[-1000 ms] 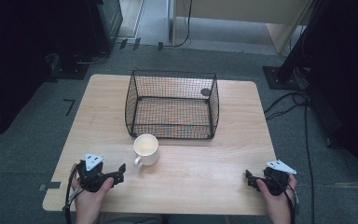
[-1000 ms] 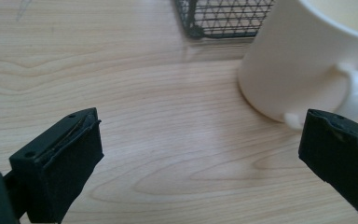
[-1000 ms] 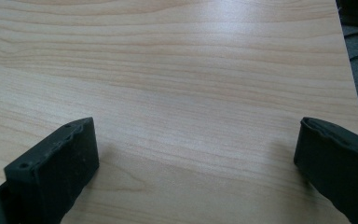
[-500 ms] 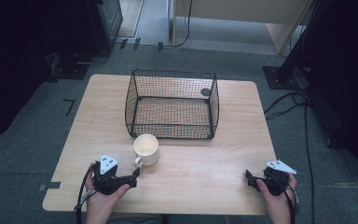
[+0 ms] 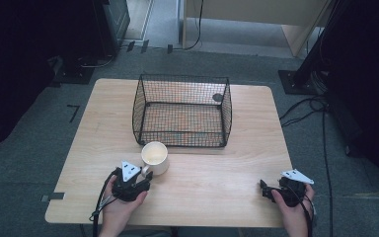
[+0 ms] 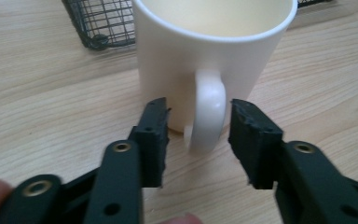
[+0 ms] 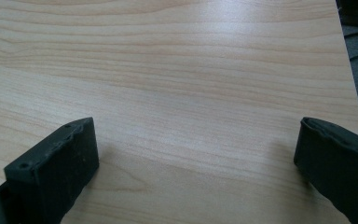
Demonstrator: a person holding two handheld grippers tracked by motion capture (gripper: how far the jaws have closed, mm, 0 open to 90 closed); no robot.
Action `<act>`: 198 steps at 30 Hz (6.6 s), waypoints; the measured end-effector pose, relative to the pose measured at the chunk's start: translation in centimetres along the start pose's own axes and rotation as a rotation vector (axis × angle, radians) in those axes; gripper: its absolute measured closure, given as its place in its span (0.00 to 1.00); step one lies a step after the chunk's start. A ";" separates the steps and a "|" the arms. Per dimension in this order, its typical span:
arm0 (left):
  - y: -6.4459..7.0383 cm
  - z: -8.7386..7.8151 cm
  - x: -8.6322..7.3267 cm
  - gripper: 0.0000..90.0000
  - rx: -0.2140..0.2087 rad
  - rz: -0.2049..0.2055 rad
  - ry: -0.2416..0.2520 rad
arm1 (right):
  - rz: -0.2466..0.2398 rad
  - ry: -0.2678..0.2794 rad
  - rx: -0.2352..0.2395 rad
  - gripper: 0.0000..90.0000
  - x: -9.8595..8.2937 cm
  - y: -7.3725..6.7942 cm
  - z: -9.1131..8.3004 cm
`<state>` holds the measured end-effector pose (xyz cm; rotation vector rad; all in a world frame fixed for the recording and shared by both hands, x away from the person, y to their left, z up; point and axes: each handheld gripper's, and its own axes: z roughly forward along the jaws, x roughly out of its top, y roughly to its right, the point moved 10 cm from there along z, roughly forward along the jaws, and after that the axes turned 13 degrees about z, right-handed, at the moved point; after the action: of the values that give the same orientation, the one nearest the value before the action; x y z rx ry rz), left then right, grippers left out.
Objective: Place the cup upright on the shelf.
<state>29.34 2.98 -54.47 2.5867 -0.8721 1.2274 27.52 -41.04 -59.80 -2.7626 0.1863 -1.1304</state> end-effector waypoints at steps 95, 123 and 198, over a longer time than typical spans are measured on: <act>-3.3 3.7 17.7 0.90 -0.025 0.038 0.345 | 0.004 0.000 0.000 0.00 0.0 0.0 0.0; -5.0 10.9 16.3 0.90 0.017 0.008 0.128 | 0.003 0.001 0.000 0.00 0.0 0.0 0.0; -5.5 10.3 15.6 0.78 -0.053 -0.046 0.034 | 0.003 0.001 0.000 0.00 0.0 0.0 0.0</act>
<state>47.06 -3.15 -48.94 2.5229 -0.8221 1.2151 27.58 -41.03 -59.80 -2.7611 0.1906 -1.1315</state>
